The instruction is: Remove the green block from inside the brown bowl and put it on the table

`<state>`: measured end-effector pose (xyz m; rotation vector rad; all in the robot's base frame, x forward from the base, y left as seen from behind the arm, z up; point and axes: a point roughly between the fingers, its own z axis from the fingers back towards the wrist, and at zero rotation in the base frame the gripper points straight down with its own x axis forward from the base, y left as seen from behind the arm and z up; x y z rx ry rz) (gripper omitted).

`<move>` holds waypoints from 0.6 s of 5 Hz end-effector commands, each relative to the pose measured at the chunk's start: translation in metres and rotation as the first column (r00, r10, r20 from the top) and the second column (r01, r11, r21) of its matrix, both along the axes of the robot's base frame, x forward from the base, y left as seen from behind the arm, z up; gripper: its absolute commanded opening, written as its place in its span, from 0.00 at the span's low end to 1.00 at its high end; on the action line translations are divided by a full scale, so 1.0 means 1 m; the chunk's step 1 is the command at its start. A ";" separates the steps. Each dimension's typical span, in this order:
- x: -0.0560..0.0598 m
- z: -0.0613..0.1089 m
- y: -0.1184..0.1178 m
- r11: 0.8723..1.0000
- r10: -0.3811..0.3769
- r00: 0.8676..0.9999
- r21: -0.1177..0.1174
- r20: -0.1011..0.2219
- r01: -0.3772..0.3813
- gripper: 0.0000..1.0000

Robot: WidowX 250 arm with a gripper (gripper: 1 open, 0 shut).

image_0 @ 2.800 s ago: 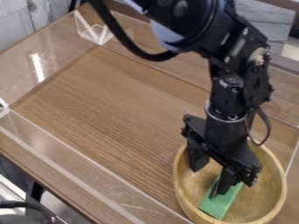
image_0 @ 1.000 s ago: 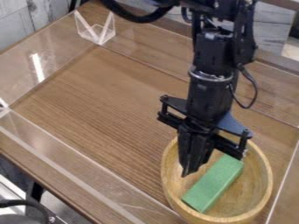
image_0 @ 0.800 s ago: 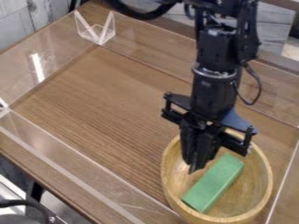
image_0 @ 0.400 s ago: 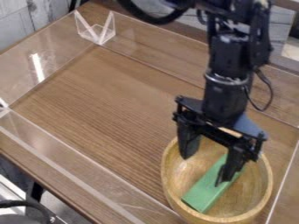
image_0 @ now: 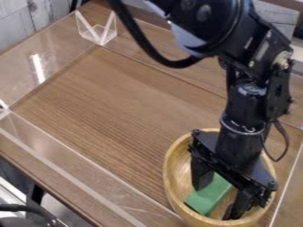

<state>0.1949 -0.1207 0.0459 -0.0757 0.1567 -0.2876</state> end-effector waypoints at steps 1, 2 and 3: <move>0.005 -0.004 -0.001 1.000 -0.004 1.000 -0.016 0.027 0.005 1.00; 0.006 -0.009 0.002 1.000 0.001 1.000 -0.020 0.029 -0.001 1.00; 0.005 -0.015 0.005 1.000 0.008 1.000 -0.022 0.028 -0.007 1.00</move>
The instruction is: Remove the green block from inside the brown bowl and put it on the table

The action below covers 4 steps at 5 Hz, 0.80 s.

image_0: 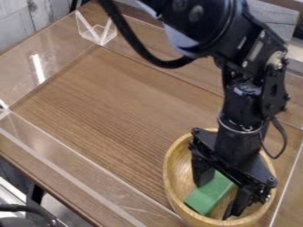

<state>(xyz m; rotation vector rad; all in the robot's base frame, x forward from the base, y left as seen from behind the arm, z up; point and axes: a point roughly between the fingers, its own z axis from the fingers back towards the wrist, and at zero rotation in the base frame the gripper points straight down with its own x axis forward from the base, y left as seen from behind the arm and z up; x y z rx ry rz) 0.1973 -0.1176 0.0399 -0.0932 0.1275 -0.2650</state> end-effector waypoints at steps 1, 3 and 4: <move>0.003 -0.015 0.004 1.000 -0.012 1.000 -0.005 0.000 0.012 1.00; 0.001 -0.027 0.008 1.000 0.003 1.000 -0.006 -0.011 -0.003 1.00; 0.000 -0.033 0.009 1.000 0.006 1.000 -0.006 -0.019 -0.006 0.00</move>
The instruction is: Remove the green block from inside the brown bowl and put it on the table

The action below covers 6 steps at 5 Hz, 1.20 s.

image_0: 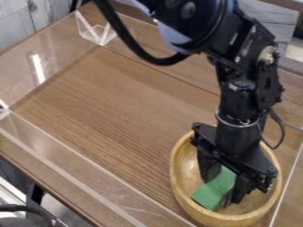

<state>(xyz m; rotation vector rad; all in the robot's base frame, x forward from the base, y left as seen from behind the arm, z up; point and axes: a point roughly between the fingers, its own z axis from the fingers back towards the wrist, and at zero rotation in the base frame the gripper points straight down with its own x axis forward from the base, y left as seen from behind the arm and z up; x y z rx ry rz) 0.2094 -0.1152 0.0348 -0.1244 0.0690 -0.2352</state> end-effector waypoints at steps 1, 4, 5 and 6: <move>-0.014 -0.030 0.007 0.999 -0.027 0.996 0.028 -0.083 0.029 0.00; -0.035 -0.024 0.008 1.000 0.002 0.981 0.031 -0.194 0.004 0.00; -0.042 -0.021 0.008 0.999 0.011 0.973 0.035 -0.232 -0.003 0.00; -0.049 -0.019 0.008 0.999 0.021 0.962 0.040 -0.271 -0.010 0.00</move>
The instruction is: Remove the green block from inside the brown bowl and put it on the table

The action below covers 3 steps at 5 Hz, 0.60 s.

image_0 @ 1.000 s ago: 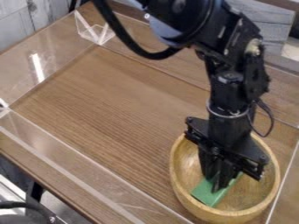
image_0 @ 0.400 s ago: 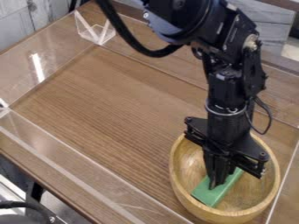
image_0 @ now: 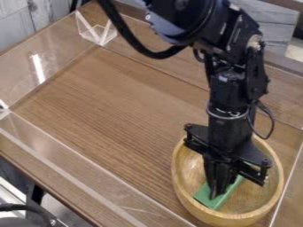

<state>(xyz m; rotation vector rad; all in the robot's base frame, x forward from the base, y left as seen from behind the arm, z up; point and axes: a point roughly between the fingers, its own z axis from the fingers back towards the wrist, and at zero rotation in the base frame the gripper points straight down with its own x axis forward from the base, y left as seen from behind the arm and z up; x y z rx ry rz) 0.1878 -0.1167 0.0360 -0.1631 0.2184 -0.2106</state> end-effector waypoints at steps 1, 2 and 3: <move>-0.035 -0.017 0.010 0.998 0.009 0.986 0.062 -0.166 0.001 0.00; -0.042 -0.015 0.010 0.998 0.019 0.979 0.066 -0.204 -0.005 0.00; -0.041 -0.006 0.012 0.998 0.036 0.974 0.063 -0.223 -0.022 0.00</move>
